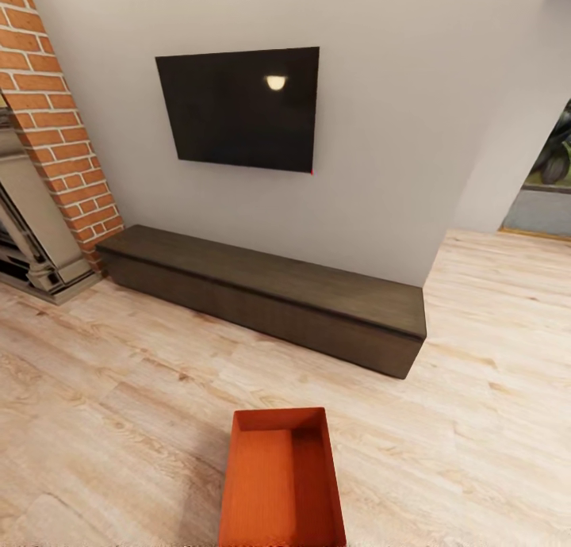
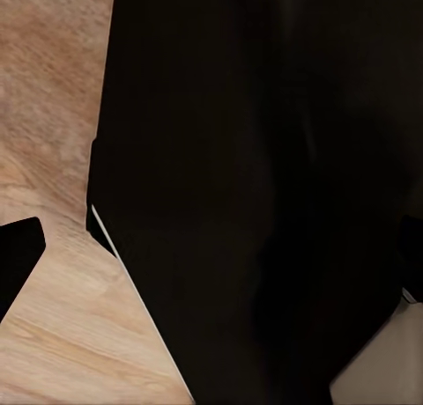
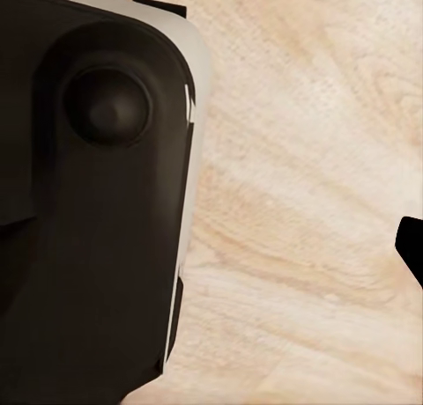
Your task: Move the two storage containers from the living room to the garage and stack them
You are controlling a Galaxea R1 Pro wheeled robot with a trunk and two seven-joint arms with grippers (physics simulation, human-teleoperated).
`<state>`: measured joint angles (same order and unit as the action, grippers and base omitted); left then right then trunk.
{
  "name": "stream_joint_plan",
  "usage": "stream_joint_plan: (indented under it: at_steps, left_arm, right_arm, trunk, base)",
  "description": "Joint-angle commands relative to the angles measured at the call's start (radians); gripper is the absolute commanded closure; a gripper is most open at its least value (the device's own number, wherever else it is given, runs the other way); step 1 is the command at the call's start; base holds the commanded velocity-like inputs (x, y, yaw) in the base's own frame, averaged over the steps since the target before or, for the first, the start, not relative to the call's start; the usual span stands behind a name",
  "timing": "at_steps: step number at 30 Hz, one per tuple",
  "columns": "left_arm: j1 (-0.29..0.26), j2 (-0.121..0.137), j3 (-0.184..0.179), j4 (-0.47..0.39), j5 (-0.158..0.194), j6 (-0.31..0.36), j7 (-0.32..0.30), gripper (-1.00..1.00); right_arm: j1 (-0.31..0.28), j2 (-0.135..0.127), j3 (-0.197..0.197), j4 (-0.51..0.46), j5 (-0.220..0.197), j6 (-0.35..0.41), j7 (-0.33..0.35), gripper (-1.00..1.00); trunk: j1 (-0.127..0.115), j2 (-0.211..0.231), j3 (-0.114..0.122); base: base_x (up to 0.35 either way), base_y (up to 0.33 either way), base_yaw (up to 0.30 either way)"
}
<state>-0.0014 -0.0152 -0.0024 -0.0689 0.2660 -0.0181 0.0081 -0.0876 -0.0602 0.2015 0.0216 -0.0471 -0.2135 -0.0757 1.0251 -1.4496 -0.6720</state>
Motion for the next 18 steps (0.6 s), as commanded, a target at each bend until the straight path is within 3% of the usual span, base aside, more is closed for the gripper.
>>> stream_joint_plan:
  at_steps: [1, 18]
  left_arm:
    - [0.0, 0.0, -0.001, 0.0, 0.005, -0.002, 0.001, -1.0]
    - [0.0, 0.0, -0.001, 0.0, 0.005, -0.002, 0.001, -1.0]
  right_arm:
    - [-0.001, 0.0, 0.008, 0.003, -0.004, -0.005, -0.003, -1.0]
    - [-0.001, 0.0, 0.009, 0.007, 0.002, -0.006, 0.001, -1.0]
  trunk:
    - [0.0, 0.0, -0.002]
    - [0.0, 0.0, -0.03]
  base:
    - [0.0, 0.0, 0.0]
    - [0.0, 0.0, 0.0]
